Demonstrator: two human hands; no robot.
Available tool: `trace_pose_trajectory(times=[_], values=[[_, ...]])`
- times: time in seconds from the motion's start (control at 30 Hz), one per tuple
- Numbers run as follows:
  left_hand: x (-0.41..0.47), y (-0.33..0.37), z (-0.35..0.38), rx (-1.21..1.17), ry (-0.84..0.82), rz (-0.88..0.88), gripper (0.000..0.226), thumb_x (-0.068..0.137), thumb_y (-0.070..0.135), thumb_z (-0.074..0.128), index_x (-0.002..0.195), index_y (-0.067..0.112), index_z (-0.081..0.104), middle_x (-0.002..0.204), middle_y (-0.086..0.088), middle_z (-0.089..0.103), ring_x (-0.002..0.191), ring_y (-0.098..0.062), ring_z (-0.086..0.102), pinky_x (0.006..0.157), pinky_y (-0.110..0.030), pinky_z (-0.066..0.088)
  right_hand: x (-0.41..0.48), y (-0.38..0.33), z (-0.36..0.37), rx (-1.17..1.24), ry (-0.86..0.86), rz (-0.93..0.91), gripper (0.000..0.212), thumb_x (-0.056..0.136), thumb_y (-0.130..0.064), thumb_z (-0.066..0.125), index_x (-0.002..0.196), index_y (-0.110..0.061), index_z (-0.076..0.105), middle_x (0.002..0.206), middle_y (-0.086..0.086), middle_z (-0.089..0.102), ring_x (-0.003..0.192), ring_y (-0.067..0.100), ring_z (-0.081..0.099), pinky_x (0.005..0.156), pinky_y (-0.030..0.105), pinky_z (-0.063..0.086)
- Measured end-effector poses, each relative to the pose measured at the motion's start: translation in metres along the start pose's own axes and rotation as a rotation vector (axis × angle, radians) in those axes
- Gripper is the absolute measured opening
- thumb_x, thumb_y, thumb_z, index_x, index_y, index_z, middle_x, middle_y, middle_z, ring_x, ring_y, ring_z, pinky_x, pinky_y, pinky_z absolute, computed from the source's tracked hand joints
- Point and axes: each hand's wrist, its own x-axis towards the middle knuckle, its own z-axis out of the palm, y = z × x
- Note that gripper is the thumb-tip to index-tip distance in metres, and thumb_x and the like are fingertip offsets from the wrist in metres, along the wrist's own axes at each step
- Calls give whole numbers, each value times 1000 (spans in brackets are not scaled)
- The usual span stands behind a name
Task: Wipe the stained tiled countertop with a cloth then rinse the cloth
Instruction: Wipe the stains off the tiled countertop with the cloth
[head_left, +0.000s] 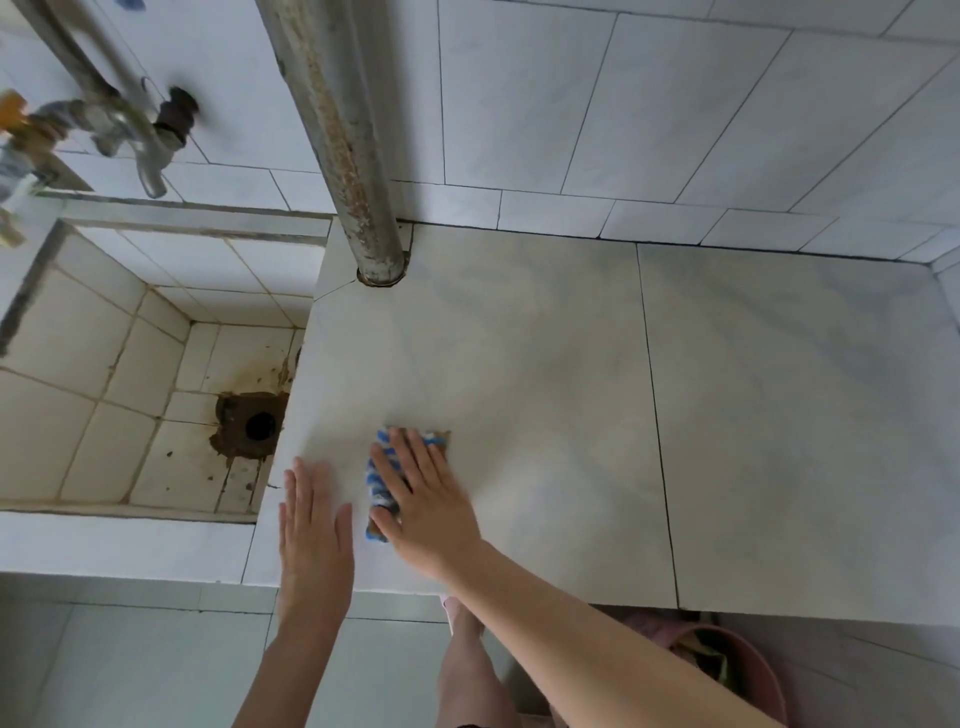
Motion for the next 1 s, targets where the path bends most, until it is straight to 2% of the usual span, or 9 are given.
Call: trace_pose_trajectory(times=[0.13, 0.2, 0.3, 0.5, 0.57, 0.63, 0.73, 0.87, 1.0], values=[[11, 7, 1, -33, -17, 19, 58, 97, 26, 34, 147, 11, 11, 156, -1, 2, 140, -6, -7, 116, -30, 3, 25, 18, 2, 43, 93, -42, 55, 92, -45, 37, 139, -18, 46, 147, 9, 40, 140, 21, 30, 113, 36, 24], [14, 11, 3, -12, -26, 38, 59, 95, 32, 30, 147, 11, 12, 156, -3, 2, 141, -8, -7, 117, -31, 3, 32, 33, 2, 45, 162, -32, 48, 99, -44, 32, 133, -18, 53, 146, 11, 42, 138, 27, 35, 112, 40, 28], [17, 14, 7, 20, -22, 86, 60, 93, 35, 24, 147, 10, 15, 156, -7, 6, 143, -14, -3, 116, -33, 2, 30, 83, -1, -112, 182, -8, 40, 103, -32, 30, 115, -13, 63, 147, 15, 39, 139, 40, 26, 112, 52, 25], [22, 14, 9, 54, -34, 91, 61, 93, 35, 20, 147, 9, 14, 156, -6, 4, 143, -15, -3, 117, -34, 1, -26, 184, -42, -312, 176, 282, 13, 89, -17, 37, 99, -13, 45, 147, 25, 33, 135, 51, 26, 107, 60, 26], [21, 14, 8, 31, -40, 98, 60, 93, 36, 20, 147, 10, 11, 155, -2, 2, 143, -12, -4, 117, -33, 1, -37, 182, -43, -303, 156, 391, 18, 86, -15, 44, 103, -10, 47, 148, 28, 29, 136, 52, 20, 109, 61, 21], [21, 13, 4, -32, -41, 68, 59, 94, 36, 20, 147, 14, 8, 155, 4, -1, 143, -7, -6, 117, -32, 2, -34, 164, -33, -280, 154, 412, 30, 94, -16, 35, 116, -4, 51, 150, 29, 24, 138, 52, 14, 110, 62, 17], [21, 7, 0, -31, -22, 40, 58, 94, 32, 23, 147, 15, 5, 154, 4, -2, 143, -7, -7, 117, -30, -1, -17, 116, -14, -166, 141, 192, 49, 102, -23, 21, 140, 2, 38, 151, 24, 22, 141, 46, 14, 108, 57, 25], [22, -5, -1, 61, -43, 26, 64, 93, 34, 29, 147, 9, 7, 156, -3, 1, 143, -11, -6, 117, -33, 3, 19, 55, -3, -36, 120, -168, 49, 102, -29, 23, 145, -9, 32, 152, 14, 28, 142, 33, 21, 113, 45, 24], [17, -13, -2, 75, -59, 42, 72, 94, 50, 32, 148, 11, 4, 156, -1, 2, 143, -8, -6, 116, -26, 0, 59, 34, 8, -49, 115, -414, 44, 104, -26, 27, 143, -9, 36, 150, 14, 33, 142, 33, 24, 113, 48, 26]])
